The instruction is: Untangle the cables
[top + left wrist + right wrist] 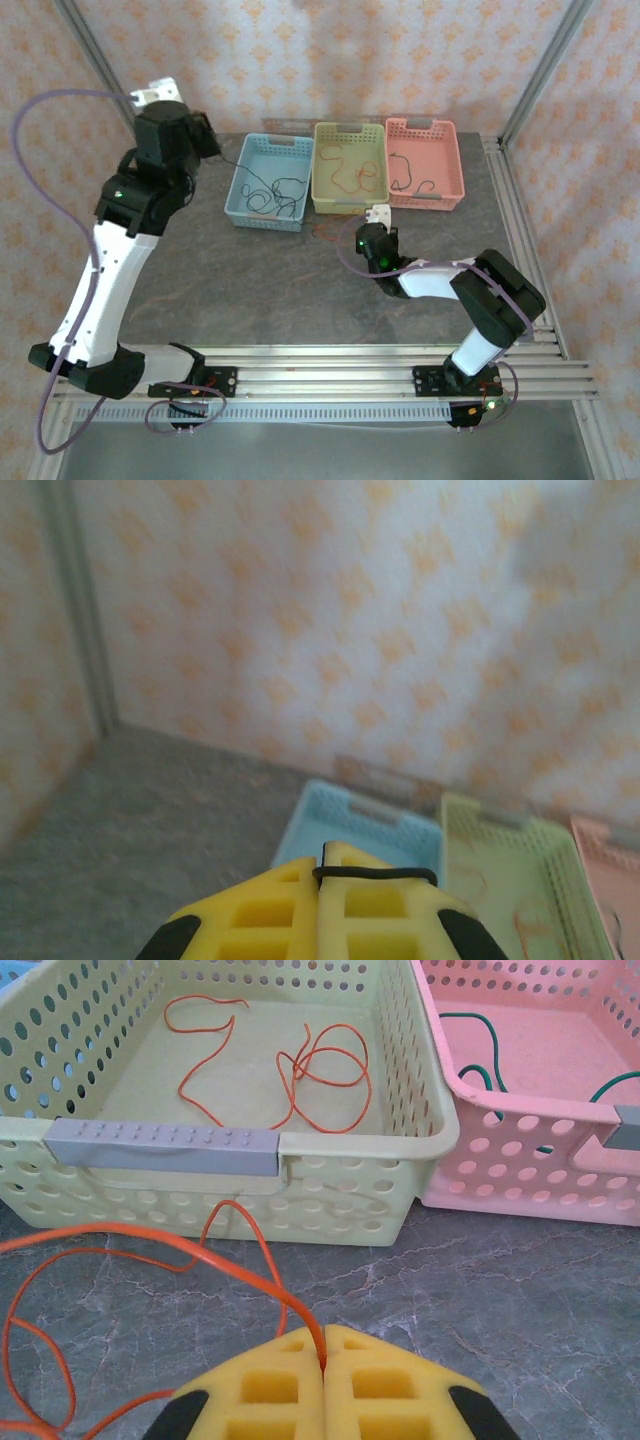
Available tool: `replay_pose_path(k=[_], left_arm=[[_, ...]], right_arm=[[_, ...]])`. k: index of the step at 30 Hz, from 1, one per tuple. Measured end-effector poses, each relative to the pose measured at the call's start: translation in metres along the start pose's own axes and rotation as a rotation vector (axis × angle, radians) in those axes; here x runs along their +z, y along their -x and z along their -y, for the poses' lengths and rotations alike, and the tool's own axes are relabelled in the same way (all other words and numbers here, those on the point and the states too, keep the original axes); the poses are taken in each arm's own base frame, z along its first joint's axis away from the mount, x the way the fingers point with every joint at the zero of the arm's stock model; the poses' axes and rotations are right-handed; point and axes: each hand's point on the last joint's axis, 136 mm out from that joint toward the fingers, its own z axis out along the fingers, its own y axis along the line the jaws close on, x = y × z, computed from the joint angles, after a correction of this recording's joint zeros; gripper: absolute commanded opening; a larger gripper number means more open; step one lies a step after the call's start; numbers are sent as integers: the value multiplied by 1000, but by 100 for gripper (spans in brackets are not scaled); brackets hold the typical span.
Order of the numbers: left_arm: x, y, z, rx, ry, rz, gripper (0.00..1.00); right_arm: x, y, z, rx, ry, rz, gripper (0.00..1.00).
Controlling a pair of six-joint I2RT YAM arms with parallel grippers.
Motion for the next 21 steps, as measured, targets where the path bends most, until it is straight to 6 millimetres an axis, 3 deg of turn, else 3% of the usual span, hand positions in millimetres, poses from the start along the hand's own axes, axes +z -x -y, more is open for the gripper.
replay_pose_path(k=[5,8,10,14,17,21], left_arm=[[29,-123,-6,14,-34,-286,0],[31,-190,-23,10,-8,-431,0],[29,-219,-33,-1,12,-496,0],[24,-253,-49,-27,72,-571,52],[21,-264,-56,-45,109,-602,67],[15,-269,-63,-57,134,-613,69]], right_arm=[[0,0,0,0,3,-1,0],[0,0,-1,0,5,-1,0],[0,0,-1,0,6,-2,0],[0,0,-1,1,8,-2,0],[0,0,-1,1,8,-2,0],[0,0,-2,1,11,-3,0]])
